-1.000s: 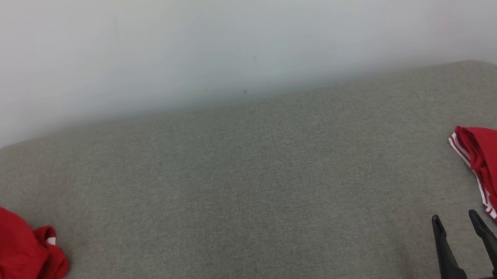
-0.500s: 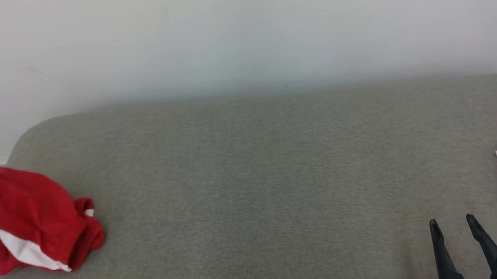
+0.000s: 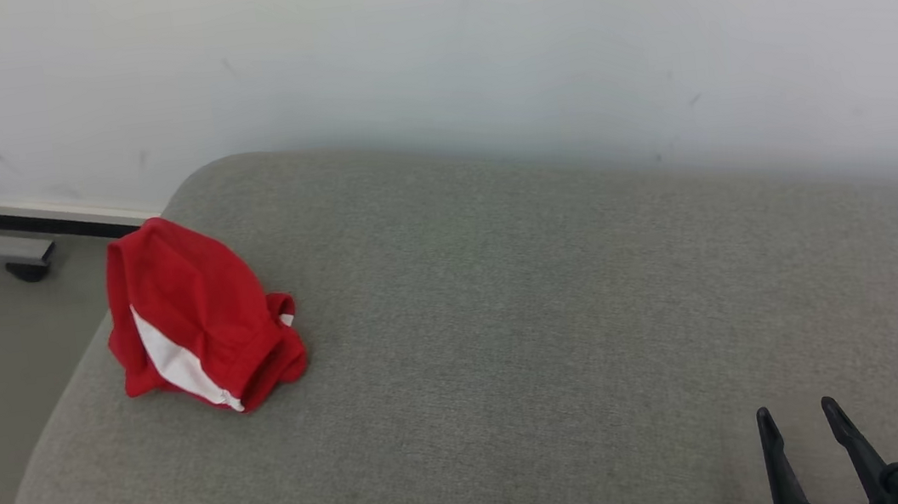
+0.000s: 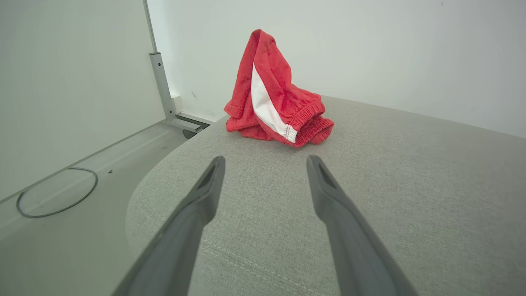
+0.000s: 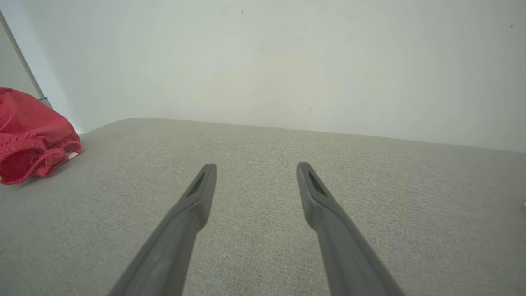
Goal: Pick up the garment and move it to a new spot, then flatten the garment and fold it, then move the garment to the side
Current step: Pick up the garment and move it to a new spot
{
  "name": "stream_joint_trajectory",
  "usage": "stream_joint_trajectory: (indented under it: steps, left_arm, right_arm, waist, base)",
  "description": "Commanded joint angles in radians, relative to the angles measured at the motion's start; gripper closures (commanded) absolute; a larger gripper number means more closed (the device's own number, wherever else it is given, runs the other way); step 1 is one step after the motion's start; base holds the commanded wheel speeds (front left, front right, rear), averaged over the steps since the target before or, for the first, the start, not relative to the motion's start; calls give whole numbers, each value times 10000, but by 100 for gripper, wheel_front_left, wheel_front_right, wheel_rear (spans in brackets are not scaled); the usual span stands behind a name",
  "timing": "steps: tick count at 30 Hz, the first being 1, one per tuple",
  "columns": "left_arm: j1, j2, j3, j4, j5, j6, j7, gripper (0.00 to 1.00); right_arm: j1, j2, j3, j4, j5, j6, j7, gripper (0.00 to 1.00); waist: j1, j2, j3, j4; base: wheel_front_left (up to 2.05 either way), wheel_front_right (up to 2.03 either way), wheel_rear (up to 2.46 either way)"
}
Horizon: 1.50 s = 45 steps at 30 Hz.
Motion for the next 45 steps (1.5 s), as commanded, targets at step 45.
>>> stream_joint_trajectory:
  steps: [45]
  left_arm:
    - [-5466,371,211,3002,-809,-340,1152,0]
  right_arm:
    - [-408,-2,1394,-487,-1257,-29,229,0]
  waist:
    - [0,-1,1487,310]
  base:
    - [0,0,0]
